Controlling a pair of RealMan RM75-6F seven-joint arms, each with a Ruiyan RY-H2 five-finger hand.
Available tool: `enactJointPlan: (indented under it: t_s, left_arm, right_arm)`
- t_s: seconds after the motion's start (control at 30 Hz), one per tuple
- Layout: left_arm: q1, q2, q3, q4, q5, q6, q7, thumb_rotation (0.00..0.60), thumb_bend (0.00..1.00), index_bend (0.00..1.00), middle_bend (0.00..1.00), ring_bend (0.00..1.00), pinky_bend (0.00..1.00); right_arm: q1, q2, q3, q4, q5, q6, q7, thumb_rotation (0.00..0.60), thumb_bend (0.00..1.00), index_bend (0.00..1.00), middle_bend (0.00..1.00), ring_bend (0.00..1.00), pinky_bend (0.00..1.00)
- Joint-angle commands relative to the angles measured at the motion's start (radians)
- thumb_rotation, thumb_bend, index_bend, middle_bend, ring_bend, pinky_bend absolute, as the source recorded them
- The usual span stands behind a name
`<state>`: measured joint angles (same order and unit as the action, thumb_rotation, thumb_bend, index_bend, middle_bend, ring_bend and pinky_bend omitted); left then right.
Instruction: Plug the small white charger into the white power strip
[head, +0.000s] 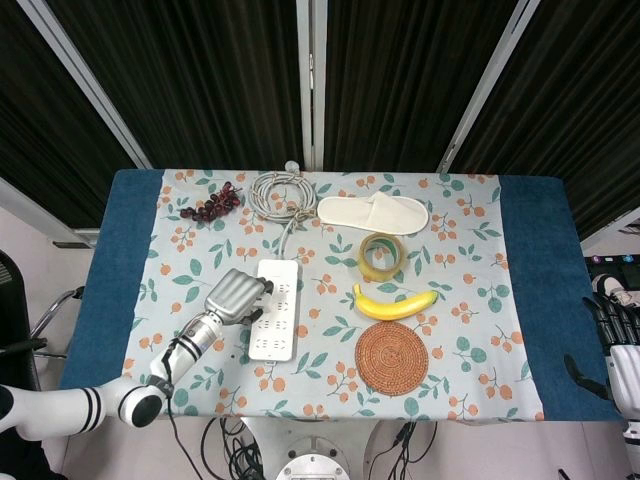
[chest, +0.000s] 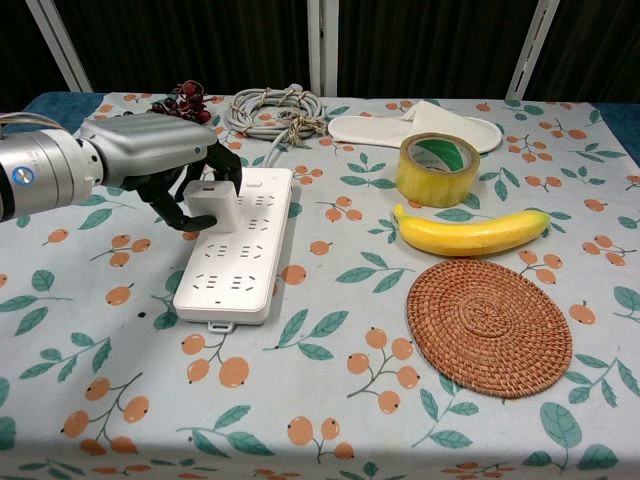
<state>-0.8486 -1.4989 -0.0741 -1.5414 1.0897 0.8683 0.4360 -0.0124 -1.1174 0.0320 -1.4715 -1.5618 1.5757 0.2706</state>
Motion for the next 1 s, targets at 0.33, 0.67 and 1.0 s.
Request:
enactJointPlan:
  t_s: [0.33, 0.67, 1.0]
  left_arm:
    - [0.007, 0.011, -0.006, -0.029, 0.002, 0.026, 0.011, 0.6, 0.24, 0.31, 0.41, 0.36, 0.52]
    - [0.116, 0.112, -0.028, -0.121, 0.056, 0.198, -0.105, 0.6, 0.18, 0.25, 0.32, 0.24, 0.3]
    - [0.406, 0.243, -0.009, -0.018, 0.231, 0.613, -0.371, 0.6, 0.12, 0.21, 0.17, 0.06, 0.06]
  right_arm:
    - [-0.004, -0.003, 0.001, 0.006, 0.001, 0.005, 0.007, 0.6, 0.27, 0.0, 0.0, 0.0, 0.0]
    - [0.002, 0.003, 0.001, 0.022, 0.0, -0.006, 0.032, 0.6, 0.27, 0.0, 0.0, 0.0, 0.0]
    - [0.039, 0.025, 0.002, 0.054, -0.021, -0.046, 0.088, 0.6, 0.27, 0.0, 0.0, 0.0, 0.0]
